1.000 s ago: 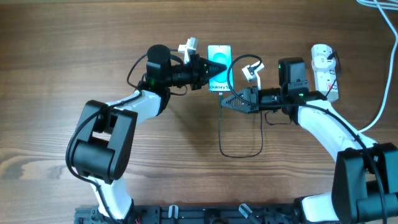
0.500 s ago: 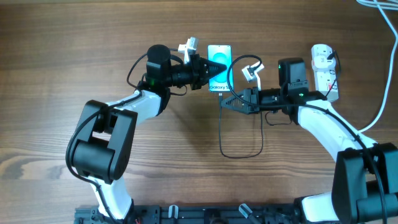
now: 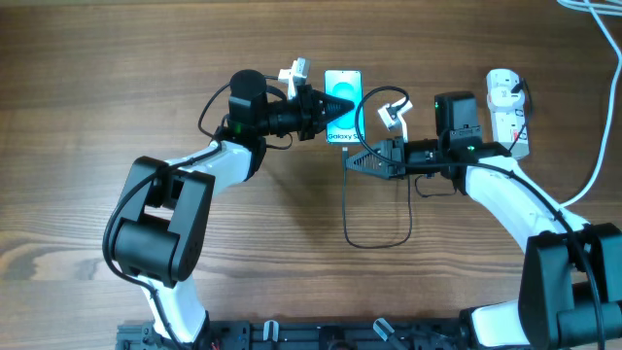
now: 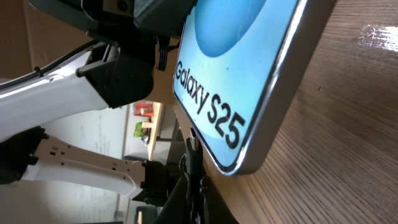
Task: Plug charger to phone and switch on socket
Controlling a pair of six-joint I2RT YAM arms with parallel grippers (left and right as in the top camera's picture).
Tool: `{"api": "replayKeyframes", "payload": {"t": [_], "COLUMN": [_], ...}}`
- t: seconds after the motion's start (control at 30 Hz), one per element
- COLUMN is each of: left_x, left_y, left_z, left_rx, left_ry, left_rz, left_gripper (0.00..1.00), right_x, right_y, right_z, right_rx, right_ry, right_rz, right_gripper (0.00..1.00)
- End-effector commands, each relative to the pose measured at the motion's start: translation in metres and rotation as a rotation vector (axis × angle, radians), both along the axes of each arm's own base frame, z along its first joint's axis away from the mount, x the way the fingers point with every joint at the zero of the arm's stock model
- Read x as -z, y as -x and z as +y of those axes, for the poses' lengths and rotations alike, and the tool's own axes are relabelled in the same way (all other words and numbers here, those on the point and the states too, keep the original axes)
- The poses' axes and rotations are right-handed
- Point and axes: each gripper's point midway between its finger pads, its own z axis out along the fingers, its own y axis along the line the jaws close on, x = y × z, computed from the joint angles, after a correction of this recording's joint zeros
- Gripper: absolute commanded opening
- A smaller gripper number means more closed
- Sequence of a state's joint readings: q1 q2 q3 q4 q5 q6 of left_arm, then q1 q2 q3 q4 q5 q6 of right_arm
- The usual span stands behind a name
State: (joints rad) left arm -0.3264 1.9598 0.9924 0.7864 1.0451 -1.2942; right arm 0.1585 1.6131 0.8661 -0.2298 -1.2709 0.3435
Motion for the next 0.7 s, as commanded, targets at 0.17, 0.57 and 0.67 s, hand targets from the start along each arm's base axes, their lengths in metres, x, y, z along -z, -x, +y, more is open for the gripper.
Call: {"api": "replayKeyframes", "payload": {"t": [0.17, 0.57, 0.67], "left_x": [-0.0085, -0.0085, -0.0085], "left_y": [-0.0007, -0.0007, -0.0007], "left_z": [-0.0033, -0.0033, -0.0033], "left_rx": [0.024, 0.024, 0.024], "left_ry": [0.007, 0.007, 0.007], "left_rz": [-0.057, -0.057, -0.057], "left_gripper": [0.04, 0.04, 0.04], "right_x": [0.0085, 0.0072, 0.0079], "right_y": [-0.0020, -0.0043, -0.0048], "right_z": [-0.0034, -0.0031, -0.0033], "right_rx": [0.012, 0.014, 0.018], "right_ry": [0.008, 0.005, 0.010], "right_rz": [0.011, -0.002, -0.002], "right_gripper": [0.04, 0.04, 0.04]}}
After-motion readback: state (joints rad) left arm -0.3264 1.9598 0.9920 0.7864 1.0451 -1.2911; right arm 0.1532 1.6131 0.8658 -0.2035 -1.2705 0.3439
